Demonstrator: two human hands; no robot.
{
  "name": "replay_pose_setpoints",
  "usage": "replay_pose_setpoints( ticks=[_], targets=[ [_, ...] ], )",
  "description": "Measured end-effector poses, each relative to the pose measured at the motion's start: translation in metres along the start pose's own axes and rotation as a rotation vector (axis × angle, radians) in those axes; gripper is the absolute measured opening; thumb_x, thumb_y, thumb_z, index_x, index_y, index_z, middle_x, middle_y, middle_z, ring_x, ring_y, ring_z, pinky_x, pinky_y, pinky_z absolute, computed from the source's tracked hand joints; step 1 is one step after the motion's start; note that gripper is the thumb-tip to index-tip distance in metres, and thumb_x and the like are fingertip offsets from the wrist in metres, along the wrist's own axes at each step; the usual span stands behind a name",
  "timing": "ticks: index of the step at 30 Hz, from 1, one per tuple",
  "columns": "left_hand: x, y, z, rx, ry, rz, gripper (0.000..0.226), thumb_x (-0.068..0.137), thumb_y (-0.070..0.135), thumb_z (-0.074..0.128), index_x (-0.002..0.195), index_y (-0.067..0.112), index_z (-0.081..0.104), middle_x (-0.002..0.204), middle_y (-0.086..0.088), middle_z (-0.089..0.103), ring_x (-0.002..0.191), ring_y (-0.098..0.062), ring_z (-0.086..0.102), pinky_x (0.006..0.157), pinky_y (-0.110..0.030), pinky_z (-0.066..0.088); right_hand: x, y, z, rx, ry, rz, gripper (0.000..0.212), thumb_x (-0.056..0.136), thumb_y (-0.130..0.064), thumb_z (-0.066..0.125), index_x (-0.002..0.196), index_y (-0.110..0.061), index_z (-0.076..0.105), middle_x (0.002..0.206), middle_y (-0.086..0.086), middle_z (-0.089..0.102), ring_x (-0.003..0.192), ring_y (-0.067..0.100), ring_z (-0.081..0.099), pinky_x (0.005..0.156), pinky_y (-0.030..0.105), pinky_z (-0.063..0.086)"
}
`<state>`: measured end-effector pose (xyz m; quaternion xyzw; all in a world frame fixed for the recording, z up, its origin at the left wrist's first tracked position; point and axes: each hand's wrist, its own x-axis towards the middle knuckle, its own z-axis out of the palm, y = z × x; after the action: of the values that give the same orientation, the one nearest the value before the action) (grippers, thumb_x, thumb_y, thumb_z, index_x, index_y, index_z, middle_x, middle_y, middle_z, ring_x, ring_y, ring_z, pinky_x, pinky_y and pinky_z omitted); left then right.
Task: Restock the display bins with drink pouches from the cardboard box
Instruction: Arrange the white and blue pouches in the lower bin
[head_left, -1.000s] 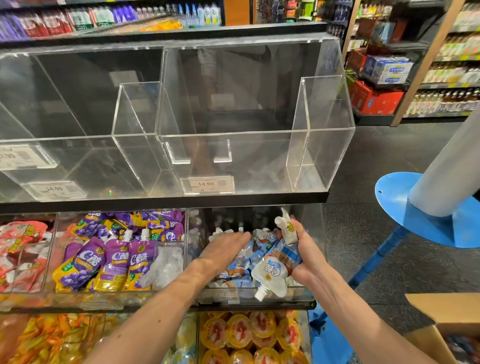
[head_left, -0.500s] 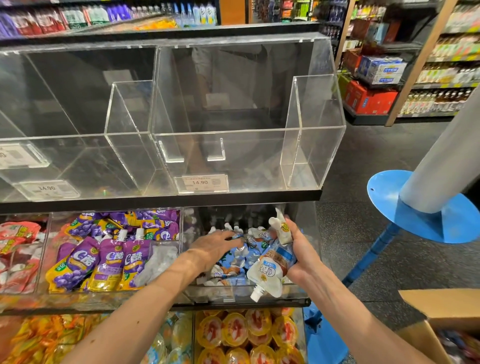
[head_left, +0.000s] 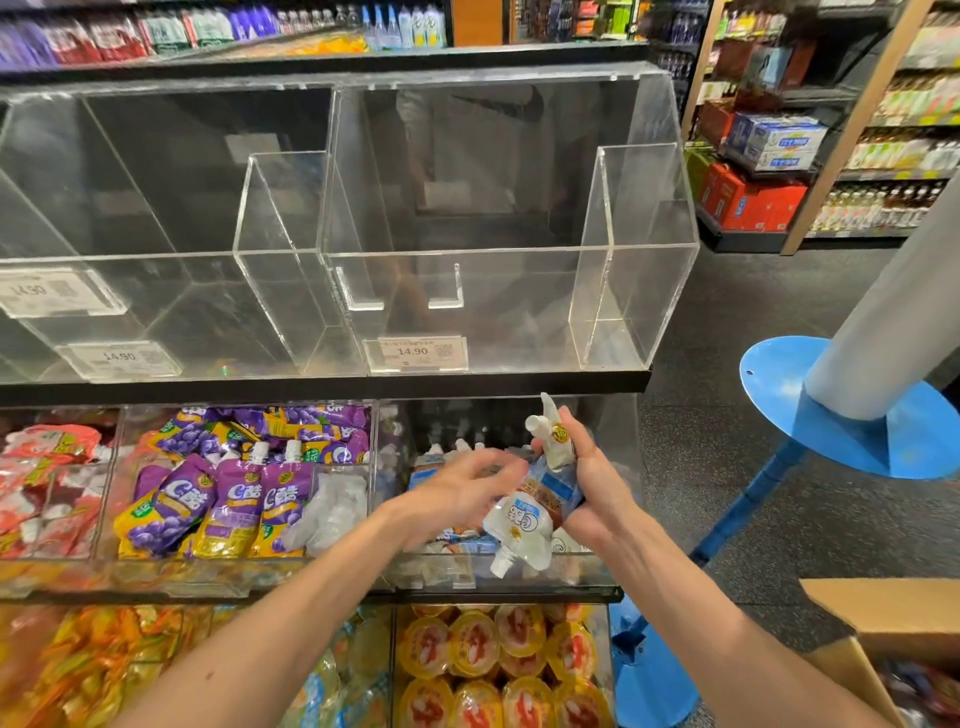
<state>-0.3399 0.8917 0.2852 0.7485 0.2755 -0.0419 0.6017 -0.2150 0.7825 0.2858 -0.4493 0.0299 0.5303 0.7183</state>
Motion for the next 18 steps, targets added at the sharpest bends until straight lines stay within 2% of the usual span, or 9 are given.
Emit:
replay_pose_setpoints(
  ticks=[1, 3, 5, 6, 9, 11, 13, 16, 18],
  targets=[
    [-0.003, 0.002, 0.003, 0.047, -0.022, 0.012, 0.05, 0.09, 0.061, 0.058, 0.13, 0.032, 0.057, 0.118, 0.006, 0.068, 0.109, -0.006, 0.064, 0.095, -0.034, 0.054, -0.001, 0.002, 0.005, -0.01, -0.021, -0.003, 0.035, 0.086, -0.045, 0.068, 0.082, -0.01, 0.072, 0.069, 0.006, 0.07, 0.062, 0.024, 0.071, 0.068, 0.042, 0.056],
    [-0.007, 0.004, 0.006, 0.131, -0.022, 0.07, 0.038, 0.09, 0.051, 0.065, 0.121, 0.03, 0.064, 0.11, 0.01, 0.071, 0.103, -0.002, 0.065, 0.091, -0.027, 0.053, -0.004, 0.005, 0.012, -0.038, -0.051, -0.026, 0.032, 0.083, -0.043, 0.071, 0.082, -0.011, 0.076, 0.075, 0.008, 0.073, 0.066, 0.024, 0.072, 0.074, 0.044, 0.057],
    [-0.011, 0.007, 0.001, 0.16, 0.018, 0.095, 0.027, 0.09, 0.042, 0.07, 0.11, 0.023, 0.068, 0.092, 0.008, 0.072, 0.081, -0.002, 0.064, 0.072, -0.02, 0.05, -0.006, 0.006, 0.016, -0.053, -0.082, -0.042, 0.033, 0.088, -0.041, 0.068, 0.073, -0.014, 0.079, 0.078, 0.007, 0.074, 0.066, 0.021, 0.072, 0.067, 0.036, 0.059],
    [-0.013, 0.009, -0.006, 0.183, 0.055, 0.078, 0.027, 0.088, 0.042, 0.072, 0.105, 0.022, 0.068, 0.087, 0.003, 0.07, 0.073, -0.006, 0.061, 0.065, -0.023, 0.048, -0.008, 0.004, 0.017, -0.059, -0.082, -0.048, 0.035, 0.091, -0.039, 0.065, 0.069, -0.016, 0.079, 0.077, 0.005, 0.074, 0.064, 0.018, 0.071, 0.061, 0.031, 0.058],
    [-0.018, 0.009, -0.032, 0.301, 0.195, 0.013, 0.034, 0.079, 0.041, 0.08, 0.103, 0.027, 0.06, 0.096, 0.0, 0.07, 0.083, -0.014, 0.065, 0.077, -0.035, 0.054, -0.011, -0.008, 0.013, -0.116, 0.0, -0.135, 0.021, 0.093, -0.03, 0.064, 0.079, -0.018, 0.075, 0.08, 0.004, 0.07, 0.065, 0.014, 0.065, 0.057, 0.027, 0.051],
    [-0.02, 0.006, -0.047, 0.363, 0.254, 0.006, 0.042, 0.075, 0.035, 0.085, 0.107, 0.029, 0.06, 0.097, 0.003, 0.069, 0.088, -0.016, 0.067, 0.085, -0.041, 0.056, -0.013, -0.019, 0.008, -0.111, 0.01, -0.194, 0.012, 0.094, -0.02, 0.059, 0.093, -0.01, 0.066, 0.083, 0.009, 0.068, 0.068, 0.017, 0.067, 0.054, 0.027, 0.054],
    [-0.02, 0.003, -0.053, 0.436, 0.282, 0.025, 0.038, 0.073, 0.03, 0.087, 0.102, 0.032, 0.063, 0.092, 0.007, 0.07, 0.085, -0.015, 0.066, 0.084, -0.042, 0.055, -0.016, -0.026, 0.004, -0.17, 0.018, -0.286, 0.006, 0.093, -0.012, 0.059, 0.099, -0.009, 0.059, 0.085, 0.011, 0.067, 0.068, 0.018, 0.068, 0.056, 0.027, 0.057],
    [-0.013, -0.002, -0.051, 0.545, 0.282, 0.058, 0.027, 0.077, 0.03, 0.085, 0.095, 0.035, 0.065, 0.082, 0.015, 0.066, 0.077, -0.011, 0.06, 0.075, -0.036, 0.052, -0.021, -0.031, -0.001, -0.382, 0.055, -0.452, 0.022, 0.087, -0.01, 0.069, 0.104, -0.012, 0.055, 0.101, 0.016, 0.066, 0.084, 0.025, 0.068, 0.076, 0.039, 0.058],
    [-0.009, -0.006, -0.047, 0.633, 0.271, 0.06, 0.028, 0.077, 0.033, 0.083, 0.099, 0.033, 0.066, 0.086, 0.013, 0.066, 0.083, -0.012, 0.06, 0.074, -0.033, 0.047, -0.023, -0.033, -0.005, -0.556, 0.078, -0.561, 0.03, 0.082, -0.01, 0.076, 0.104, -0.015, 0.055, 0.107, 0.014, 0.065, 0.093, 0.026, 0.067, 0.08, 0.037, 0.059]
  ],
)
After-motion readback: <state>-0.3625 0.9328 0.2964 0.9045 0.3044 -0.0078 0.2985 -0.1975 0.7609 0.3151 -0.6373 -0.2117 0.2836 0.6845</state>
